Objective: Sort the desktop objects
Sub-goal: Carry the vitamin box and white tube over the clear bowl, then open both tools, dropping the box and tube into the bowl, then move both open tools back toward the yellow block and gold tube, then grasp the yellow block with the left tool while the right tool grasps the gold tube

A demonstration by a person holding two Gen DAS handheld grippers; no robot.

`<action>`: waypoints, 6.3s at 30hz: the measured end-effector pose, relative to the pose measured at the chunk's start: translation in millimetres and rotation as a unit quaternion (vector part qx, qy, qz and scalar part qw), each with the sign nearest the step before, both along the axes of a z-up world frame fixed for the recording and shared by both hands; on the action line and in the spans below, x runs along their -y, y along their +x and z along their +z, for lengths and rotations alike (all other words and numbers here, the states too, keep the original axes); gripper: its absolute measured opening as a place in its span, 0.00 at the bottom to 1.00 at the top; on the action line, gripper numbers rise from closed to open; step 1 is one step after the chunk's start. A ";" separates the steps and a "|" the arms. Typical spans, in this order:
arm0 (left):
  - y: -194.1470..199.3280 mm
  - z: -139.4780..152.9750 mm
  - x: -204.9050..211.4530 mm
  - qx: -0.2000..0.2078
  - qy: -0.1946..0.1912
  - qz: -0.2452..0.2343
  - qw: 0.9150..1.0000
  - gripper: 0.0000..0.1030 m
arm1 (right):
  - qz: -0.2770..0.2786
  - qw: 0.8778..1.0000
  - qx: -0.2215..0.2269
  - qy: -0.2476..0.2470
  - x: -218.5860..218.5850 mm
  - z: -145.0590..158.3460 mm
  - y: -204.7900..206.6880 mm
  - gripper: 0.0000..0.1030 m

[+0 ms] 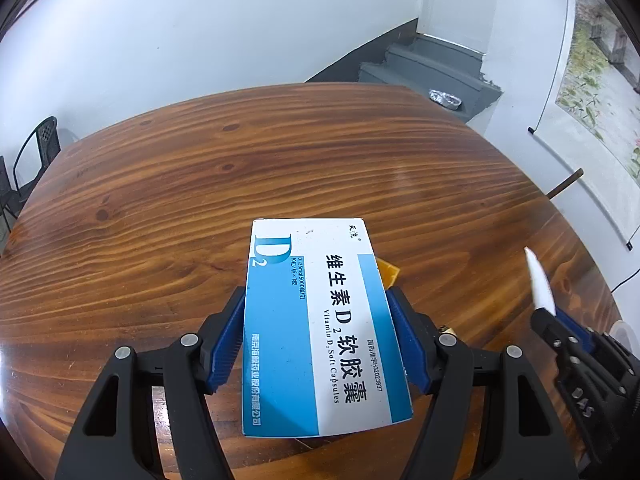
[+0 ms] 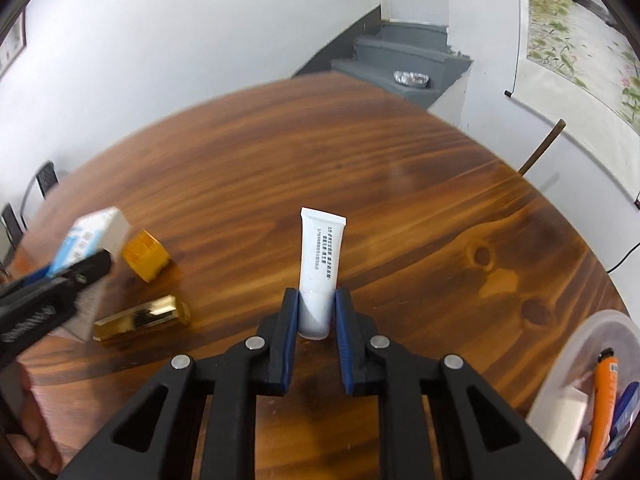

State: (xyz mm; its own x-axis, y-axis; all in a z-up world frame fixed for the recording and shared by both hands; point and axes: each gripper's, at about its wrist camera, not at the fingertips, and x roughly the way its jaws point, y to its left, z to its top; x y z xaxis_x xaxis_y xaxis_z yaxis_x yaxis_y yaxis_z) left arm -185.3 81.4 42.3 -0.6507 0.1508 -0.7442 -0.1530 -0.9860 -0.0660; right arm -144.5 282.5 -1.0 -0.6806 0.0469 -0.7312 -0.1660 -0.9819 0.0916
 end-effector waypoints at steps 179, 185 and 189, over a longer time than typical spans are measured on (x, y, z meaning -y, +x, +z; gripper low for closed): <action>-36.6 -20.0 7.8 0.015 -0.004 -0.073 0.997 0.33 | 0.086 0.994 0.026 -0.070 77.2 -16.6 33.5 0.76; -43.8 -17.9 20.1 0.021 0.001 -0.053 0.998 0.33 | 0.087 0.992 0.031 -0.089 86.2 -19.2 14.6 0.76; -47.9 -20.8 25.9 0.030 0.003 -0.041 0.999 0.34 | 0.081 0.993 0.027 -0.084 89.2 -19.1 -4.0 0.76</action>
